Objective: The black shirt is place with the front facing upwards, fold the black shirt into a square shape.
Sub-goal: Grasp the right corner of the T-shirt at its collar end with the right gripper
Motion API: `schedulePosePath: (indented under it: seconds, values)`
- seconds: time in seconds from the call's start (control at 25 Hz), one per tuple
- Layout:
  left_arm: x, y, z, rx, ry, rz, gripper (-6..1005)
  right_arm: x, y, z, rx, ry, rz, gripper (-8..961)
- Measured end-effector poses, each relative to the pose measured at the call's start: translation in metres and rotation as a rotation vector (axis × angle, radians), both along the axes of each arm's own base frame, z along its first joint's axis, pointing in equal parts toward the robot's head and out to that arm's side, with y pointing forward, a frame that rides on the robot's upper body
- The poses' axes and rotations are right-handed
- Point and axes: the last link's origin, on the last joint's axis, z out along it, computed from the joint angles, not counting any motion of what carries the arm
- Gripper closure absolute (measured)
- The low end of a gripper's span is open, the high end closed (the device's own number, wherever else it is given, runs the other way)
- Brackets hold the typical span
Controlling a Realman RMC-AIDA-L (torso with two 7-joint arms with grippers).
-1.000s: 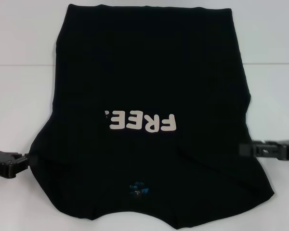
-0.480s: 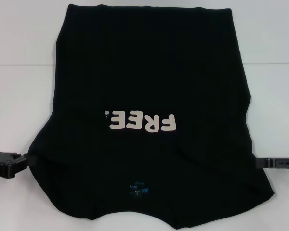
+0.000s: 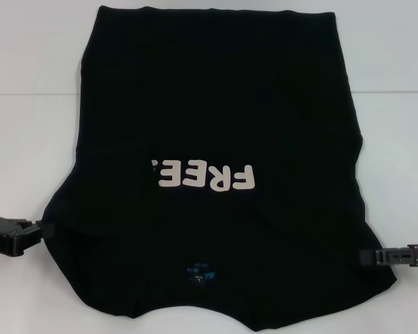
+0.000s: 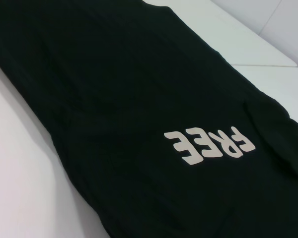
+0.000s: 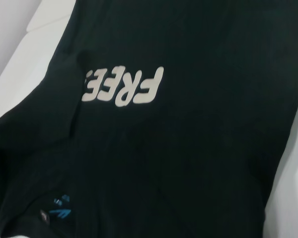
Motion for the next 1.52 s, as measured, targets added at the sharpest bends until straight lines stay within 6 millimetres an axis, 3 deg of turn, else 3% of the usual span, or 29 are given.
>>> schedulePosePath:
  seconds: [0.32, 1.0, 1.52]
  values:
    - [0.001, 0.001, 0.000, 0.000, -0.002, -0.001, 975, -0.002, -0.008, -0.004, -0.058, 0.015, 0.013, 12]
    - [0.000, 0.001, 0.000, 0.001, -0.002, 0.002, 976, 0.007, -0.016, -0.007, -0.042, 0.008, -0.013, 334]
    - [0.001, -0.003, 0.003, -0.018, -0.030, 0.020, 975, 0.009, -0.022, -0.006, -0.015, 0.037, 0.004, 904]
